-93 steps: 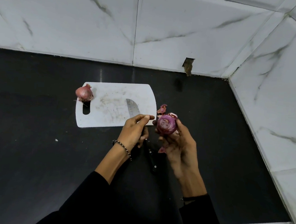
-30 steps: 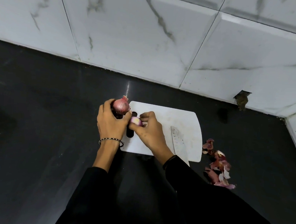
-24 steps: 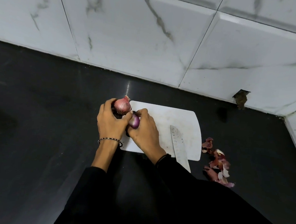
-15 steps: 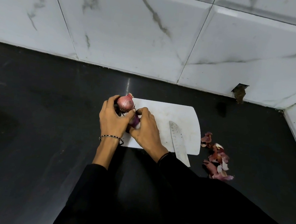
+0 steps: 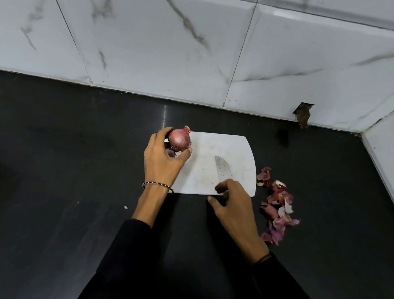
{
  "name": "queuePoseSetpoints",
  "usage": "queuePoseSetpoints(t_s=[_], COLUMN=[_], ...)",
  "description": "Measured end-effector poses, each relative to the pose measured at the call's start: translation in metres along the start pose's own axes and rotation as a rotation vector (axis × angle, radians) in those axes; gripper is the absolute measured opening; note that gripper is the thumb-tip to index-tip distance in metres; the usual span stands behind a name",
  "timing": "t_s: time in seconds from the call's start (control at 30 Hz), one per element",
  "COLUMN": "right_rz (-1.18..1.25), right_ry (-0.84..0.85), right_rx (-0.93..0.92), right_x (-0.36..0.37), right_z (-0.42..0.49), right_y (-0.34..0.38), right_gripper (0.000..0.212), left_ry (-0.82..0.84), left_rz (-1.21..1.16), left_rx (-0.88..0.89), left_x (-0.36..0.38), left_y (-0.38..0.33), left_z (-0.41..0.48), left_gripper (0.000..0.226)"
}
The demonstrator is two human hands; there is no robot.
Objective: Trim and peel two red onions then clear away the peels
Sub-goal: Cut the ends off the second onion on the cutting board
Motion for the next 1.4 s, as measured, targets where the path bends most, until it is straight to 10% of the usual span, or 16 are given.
queuePoseSetpoints(t_s=[0.57,1.07,1.4], right_rz=[-0.21,0.116,0.125], right_ry=[-0.025,0.104,-0.106], right_rx=[0.151,0.091,0.313], right_x=[-0.039,-0.009,-0.044], right_z=[-0.058,-0.062,-0.053], right_y=[-0.048,-0.021,-0.057], right_gripper=[0.032,0.02,0.027], left_ry=[0.251,0.23,0.34], left_rz=[0.069,0.126,0.13], left_rx=[-0.015,-0.042,-0.079], left_x=[0.048,0.035,0.05], left_y=[-0.007,0.002,-0.004], left_z=[-0.031,-0.031,-0.033], left_gripper=[0.066,0.064,0.064])
Point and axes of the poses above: each hand's wrist, its own z-axis towards the middle knuckle, its own x-axis out of the palm, y = z × x, the point moved 3 cm from there along z, towards the middle knuckle, and after that the axes turned 6 degrees about x, right-handed, at the moved point
